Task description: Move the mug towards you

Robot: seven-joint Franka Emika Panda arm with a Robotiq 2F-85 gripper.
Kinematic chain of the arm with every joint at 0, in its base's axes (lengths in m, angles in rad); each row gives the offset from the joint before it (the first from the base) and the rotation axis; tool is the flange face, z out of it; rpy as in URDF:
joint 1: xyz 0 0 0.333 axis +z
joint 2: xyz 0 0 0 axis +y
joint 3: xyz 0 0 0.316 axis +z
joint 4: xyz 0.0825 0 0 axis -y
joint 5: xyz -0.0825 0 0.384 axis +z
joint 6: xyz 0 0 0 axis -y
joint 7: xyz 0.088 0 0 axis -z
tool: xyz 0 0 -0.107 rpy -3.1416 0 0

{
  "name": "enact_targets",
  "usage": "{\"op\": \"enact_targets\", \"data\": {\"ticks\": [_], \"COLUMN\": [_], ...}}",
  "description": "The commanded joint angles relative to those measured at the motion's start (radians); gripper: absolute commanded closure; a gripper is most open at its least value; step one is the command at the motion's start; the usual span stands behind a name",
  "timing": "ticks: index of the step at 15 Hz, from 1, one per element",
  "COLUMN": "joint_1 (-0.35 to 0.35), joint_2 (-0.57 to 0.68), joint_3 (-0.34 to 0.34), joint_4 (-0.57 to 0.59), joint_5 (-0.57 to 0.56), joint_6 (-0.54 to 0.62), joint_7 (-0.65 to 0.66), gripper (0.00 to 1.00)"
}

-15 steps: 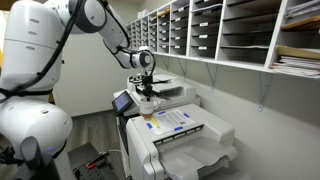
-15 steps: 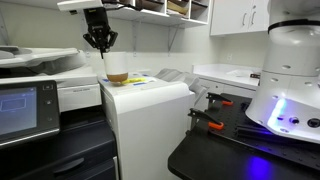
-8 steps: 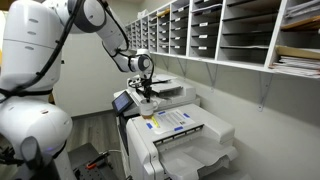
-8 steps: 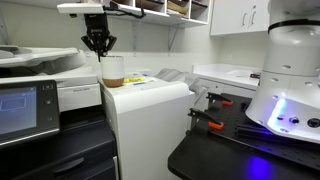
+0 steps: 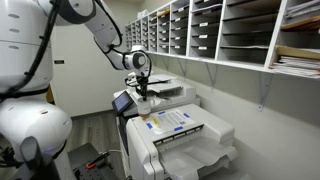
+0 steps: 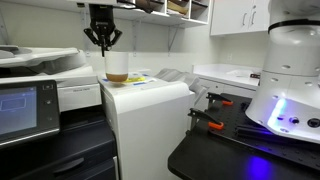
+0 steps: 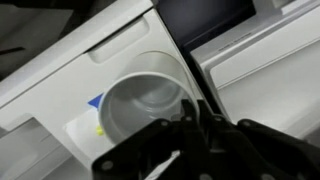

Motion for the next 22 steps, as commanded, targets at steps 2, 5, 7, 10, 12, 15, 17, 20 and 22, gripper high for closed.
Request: {"op": "enact_targets", "data": {"ticks": [2,5,7,10,12,15,17,20,22], "joint_1": [-0.043,-0.081,-0.108,-0.137,-0.145,-0.147,-0.146,-0.144,-0.143], "joint_2": [-0.157,-0.197,-0.198,-0.178,-0.158,-0.113,-0.09,-0.078,-0.077], "joint_3": [0.03,0.029,0.027,0.025,0.024,0.022,0.021,0.013,0.011], "joint_4": [-0.151,-0.202,-0.221,-0.239,-0.238,-0.218,-0.209,-0.196,-0.194], "joint_5": [0.017,-0.008,-0.011,-0.005,-0.002,0.066,0.096,0.072,0.058], "joint_6": [0.034,0.03,0.042,0.129,0.174,0.172,0.155,0.149,0.144], "joint_7": [-0.071,-0.042,-0.045,-0.063,-0.071,-0.126,-0.152,-0.135,-0.124], "gripper": [0.97,0.97,0.97,0.97,0.97,0.97,0.97,0.97,0.97]}}
